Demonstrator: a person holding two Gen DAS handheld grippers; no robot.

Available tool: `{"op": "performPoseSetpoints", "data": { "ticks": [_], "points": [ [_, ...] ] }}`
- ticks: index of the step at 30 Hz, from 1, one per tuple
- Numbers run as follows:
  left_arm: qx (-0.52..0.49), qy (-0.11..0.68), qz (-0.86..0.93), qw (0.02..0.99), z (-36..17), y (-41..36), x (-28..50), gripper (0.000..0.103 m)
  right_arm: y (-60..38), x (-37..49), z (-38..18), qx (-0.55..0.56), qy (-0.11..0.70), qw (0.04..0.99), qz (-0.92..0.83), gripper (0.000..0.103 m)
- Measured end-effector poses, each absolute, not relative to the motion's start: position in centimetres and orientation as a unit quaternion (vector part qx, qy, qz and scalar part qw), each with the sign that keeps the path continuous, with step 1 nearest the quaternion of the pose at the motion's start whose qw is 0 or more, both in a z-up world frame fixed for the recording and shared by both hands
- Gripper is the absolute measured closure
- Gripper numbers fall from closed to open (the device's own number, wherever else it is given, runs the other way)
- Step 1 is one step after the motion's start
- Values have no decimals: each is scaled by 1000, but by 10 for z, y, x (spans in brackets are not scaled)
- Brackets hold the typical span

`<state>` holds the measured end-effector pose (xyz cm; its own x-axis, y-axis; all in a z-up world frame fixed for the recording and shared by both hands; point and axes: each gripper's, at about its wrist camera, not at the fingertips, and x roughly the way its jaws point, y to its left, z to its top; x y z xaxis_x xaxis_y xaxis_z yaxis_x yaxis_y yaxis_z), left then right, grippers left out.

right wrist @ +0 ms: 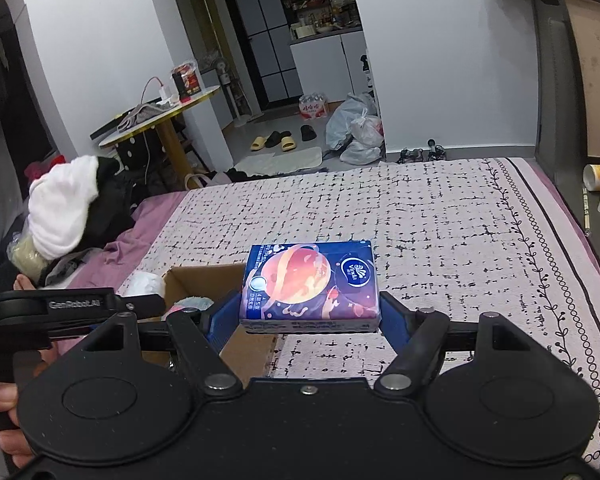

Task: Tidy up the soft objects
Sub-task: 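Carry the white packet and tissue pack over the box with both tools, then open the left tool to drop the white packet while the right tool releases the tissue pack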

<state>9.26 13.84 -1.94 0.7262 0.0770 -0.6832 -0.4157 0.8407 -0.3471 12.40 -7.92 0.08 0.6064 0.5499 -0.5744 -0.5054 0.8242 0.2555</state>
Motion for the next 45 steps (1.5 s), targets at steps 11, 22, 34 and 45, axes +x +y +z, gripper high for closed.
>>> {"op": "performPoseSetpoints", "data": {
  "ticks": [11,22,34,45],
  "points": [
    [-289,382,124,869,-66,155,99,63,-42,123,-12,9,351,885,304,32],
    [-308,368,144,866,-59,172,82,59,4,132,-21,9,372,871,322,32],
    [-305,348,180,868,-45,203,65,42,40,145,-23,8,386,861,331,32],
    [-312,334,193,868,-39,218,53,30,82,157,-26,-2,397,850,346,31]
  ]
}}
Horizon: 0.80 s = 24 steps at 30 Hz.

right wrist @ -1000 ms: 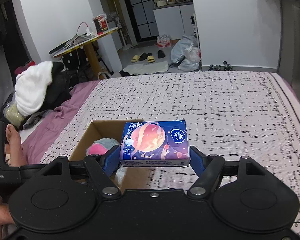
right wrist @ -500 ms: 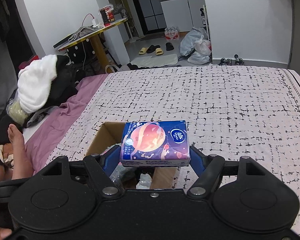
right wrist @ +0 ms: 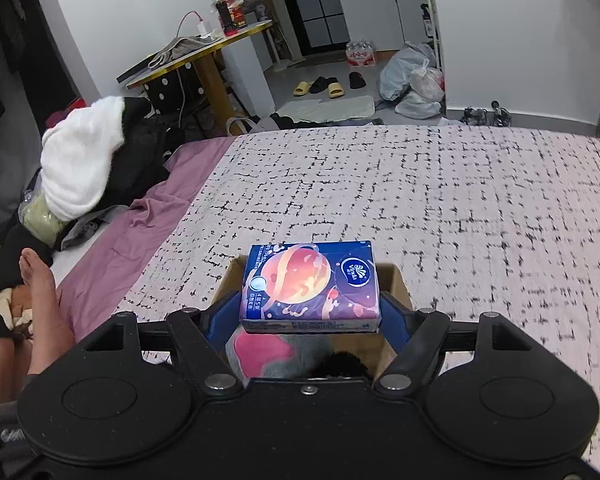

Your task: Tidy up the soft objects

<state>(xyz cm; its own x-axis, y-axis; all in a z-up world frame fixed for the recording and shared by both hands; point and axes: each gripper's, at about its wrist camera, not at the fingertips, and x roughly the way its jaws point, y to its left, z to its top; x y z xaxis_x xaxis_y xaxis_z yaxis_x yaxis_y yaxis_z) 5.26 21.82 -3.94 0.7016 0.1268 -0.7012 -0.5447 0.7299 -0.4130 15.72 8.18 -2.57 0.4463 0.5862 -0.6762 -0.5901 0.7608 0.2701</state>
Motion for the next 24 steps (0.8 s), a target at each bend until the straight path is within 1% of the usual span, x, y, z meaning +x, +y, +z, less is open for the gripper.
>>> {"op": "performPoseSetpoints", "data": {
  "ticks": [3,5,6,7,11,13,15,20,22,24],
  "points": [
    [-315,334,195,867,-40,220,52,29,87,163,-29,-11,410,845,343,29],
    [-313,330,192,870,-39,220,52,29,85,163,-29,-12,411,846,341,26],
    [-310,329,191,871,-38,220,53,26,83,162,-28,-11,410,846,340,22],
    [-307,330,192,872,-38,219,53,22,80,161,-27,-10,409,848,338,21],
    [-300,334,190,873,-37,215,56,15,69,159,-21,-7,413,848,333,20],
    [-297,336,186,874,-35,212,56,11,61,158,-16,-3,412,849,331,15],
    [-289,341,181,876,-33,207,57,8,52,156,-10,1,409,852,328,11],
    [-274,354,165,879,-22,191,60,5,21,152,2,14,408,856,319,9],
    [-268,356,156,882,-18,185,62,2,5,149,6,24,407,858,311,0],
    [-255,359,149,885,-14,176,64,2,-10,146,10,29,406,860,307,0]
  ]
}}
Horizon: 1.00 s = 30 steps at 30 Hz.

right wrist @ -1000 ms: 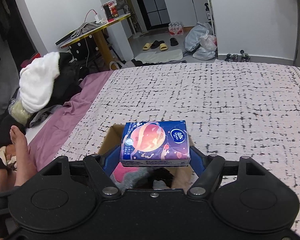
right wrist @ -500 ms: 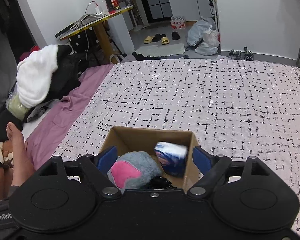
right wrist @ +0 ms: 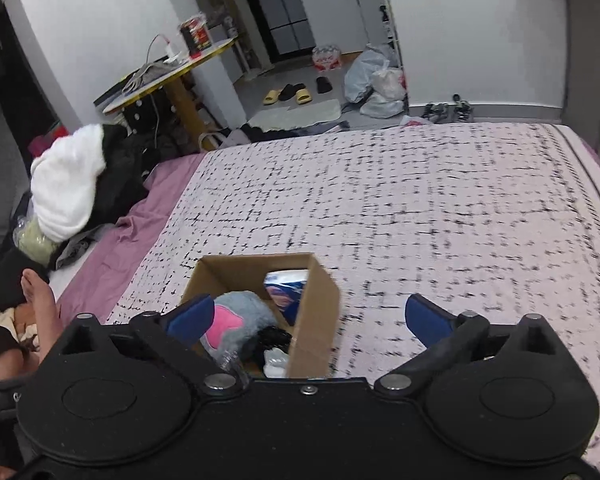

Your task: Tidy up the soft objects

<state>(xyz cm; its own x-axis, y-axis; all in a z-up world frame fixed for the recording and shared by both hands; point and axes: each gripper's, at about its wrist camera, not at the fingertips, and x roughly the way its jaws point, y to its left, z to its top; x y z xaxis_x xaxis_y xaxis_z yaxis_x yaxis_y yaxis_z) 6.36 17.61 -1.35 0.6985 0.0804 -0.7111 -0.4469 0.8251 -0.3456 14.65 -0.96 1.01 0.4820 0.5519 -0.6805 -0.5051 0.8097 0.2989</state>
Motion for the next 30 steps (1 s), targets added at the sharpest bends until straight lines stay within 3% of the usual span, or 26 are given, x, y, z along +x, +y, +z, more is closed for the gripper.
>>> {"op": "performPoseSetpoints", "data": {
  "ticks": [30],
  "points": [
    [-122,373,77,916,51,78,23,1,-133,72,52,85,369,886,269,0]
  ]
}}
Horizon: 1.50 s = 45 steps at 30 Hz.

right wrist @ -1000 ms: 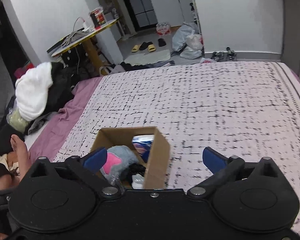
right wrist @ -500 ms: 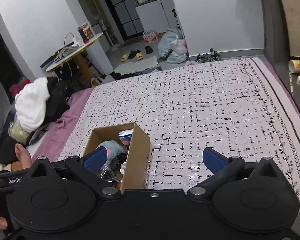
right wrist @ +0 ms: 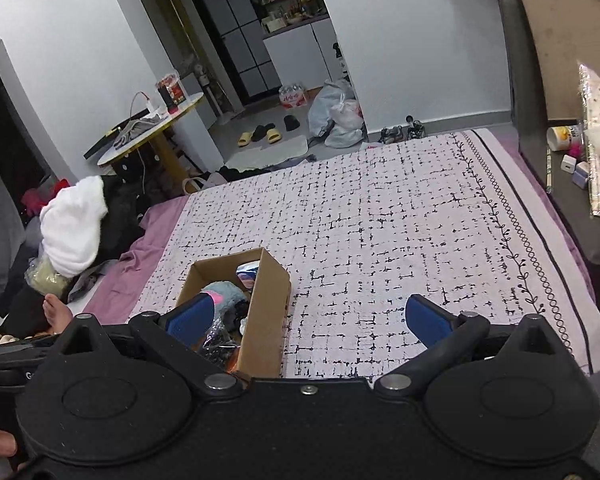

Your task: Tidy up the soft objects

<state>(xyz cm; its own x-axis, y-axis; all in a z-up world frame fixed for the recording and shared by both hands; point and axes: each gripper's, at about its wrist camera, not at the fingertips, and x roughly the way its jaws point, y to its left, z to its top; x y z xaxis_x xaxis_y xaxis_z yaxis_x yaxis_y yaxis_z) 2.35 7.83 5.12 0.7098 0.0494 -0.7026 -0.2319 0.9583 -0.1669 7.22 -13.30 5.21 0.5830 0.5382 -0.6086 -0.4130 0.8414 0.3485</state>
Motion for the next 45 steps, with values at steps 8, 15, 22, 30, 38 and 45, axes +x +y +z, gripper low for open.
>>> {"op": "performPoseSetpoints", "data": {
  "ticks": [8,15,22,30,38,45],
  "points": [
    [-95,364,64,925,60,65,-1,1,-143,45,66,81,353,892,272,0],
    [-71,360,66,928,60,63,-23,1,-144,22,70,76,352,894,265,0],
    [-62,364,60,927,55,66,-40,1,-154,1,64,90,357,900,234,0],
    [-48,358,38,932,49,58,-59,1,-163,-23,51,81,361,908,198,0],
    [-55,346,35,936,46,63,-71,1,-166,-38,41,76,362,909,192,0],
    [-56,345,26,937,42,66,-74,1,-159,-50,43,58,348,914,203,0]
  ]
}}
